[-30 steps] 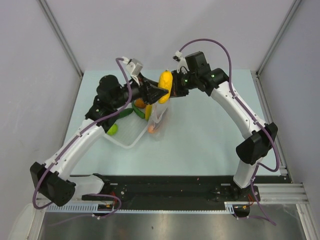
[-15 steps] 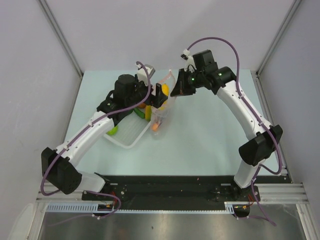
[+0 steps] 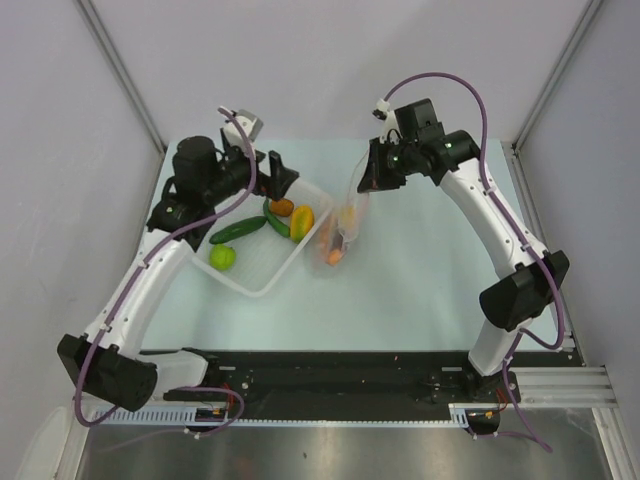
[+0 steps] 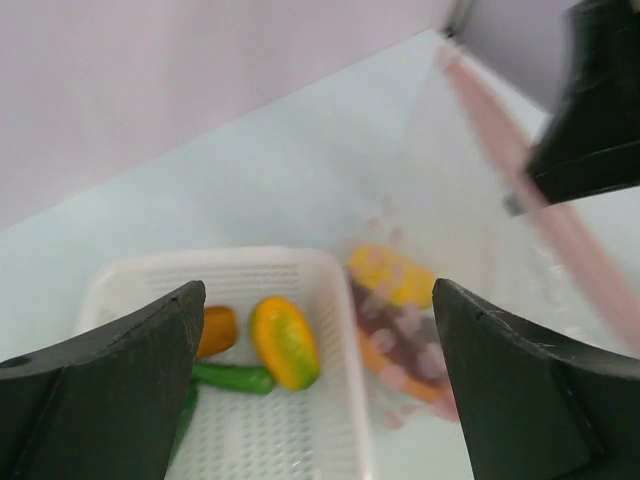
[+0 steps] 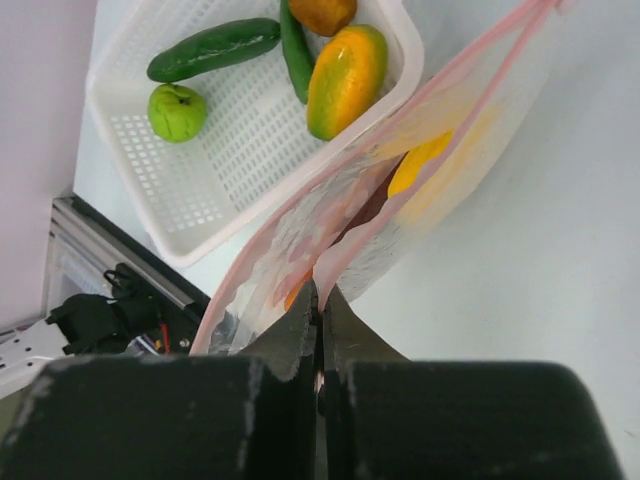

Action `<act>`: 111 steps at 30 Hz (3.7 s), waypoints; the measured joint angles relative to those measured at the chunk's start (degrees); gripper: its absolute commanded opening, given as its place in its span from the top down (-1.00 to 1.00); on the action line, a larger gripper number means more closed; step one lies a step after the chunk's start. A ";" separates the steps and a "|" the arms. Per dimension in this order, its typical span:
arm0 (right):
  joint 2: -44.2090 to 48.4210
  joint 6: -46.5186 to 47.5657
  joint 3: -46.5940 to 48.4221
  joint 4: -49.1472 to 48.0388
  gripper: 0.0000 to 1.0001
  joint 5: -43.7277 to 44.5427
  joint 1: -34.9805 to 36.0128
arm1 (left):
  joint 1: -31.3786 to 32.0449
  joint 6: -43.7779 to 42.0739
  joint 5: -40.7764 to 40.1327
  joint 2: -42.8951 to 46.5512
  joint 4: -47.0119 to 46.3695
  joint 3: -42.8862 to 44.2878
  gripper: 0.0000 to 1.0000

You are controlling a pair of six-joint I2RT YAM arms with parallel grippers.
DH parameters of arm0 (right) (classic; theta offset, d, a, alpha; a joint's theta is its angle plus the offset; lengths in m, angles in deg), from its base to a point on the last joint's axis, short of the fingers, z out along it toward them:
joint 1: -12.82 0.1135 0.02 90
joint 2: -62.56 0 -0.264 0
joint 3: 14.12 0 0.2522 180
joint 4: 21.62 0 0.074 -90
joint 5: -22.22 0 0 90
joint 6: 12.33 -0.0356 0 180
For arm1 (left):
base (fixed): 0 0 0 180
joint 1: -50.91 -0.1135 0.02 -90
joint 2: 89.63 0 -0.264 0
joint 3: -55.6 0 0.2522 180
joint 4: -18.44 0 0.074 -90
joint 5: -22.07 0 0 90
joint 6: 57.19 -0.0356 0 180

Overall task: Place the food in the zip-top bag and seal the zipper
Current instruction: Pick up the fake vegetable from the bin, then place the fake vegetable in the zipper food storage bag, then pick up the fake fruit from the bin.

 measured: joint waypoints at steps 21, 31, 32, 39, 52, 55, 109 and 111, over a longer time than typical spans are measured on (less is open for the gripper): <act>-6.36 8.61 15.19 10.40 1.00 5.49 6.34 | -13.31 -44.57 -1.07 -28.83 19.45 1.62 -0.70; -4.61 11.04 9.84 10.62 1.00 9.09 6.23 | -12.74 -51.21 -8.79 -39.74 21.44 3.76 -0.36; -4.61 11.30 9.35 10.75 1.00 9.94 6.21 | -12.72 -51.58 -9.14 -40.19 21.62 3.76 -0.23; -4.42 12.28 8.70 11.56 1.00 13.40 6.10 | -12.33 -51.67 -9.05 -40.30 23.76 5.03 0.42; -4.31 8.94 9.70 11.54 1.00 8.35 0.63 | -11.76 -2.89 22.95 -8.63 -19.47 -0.72 0.95; -4.28 8.09 10.03 11.45 1.00 6.23 -0.39 | -6.25 10.60 22.80 -3.69 -41.16 -6.36 0.92; -1.60 9.94 9.60 11.37 1.00 2.10 -2.80 | -10.45 18.51 -9.79 -16.26 0.90 -9.01 -0.63; -1.60 9.94 9.60 11.34 1.00 2.12 -2.84 | -10.32 20.04 -10.16 -19.28 1.77 -9.25 -0.61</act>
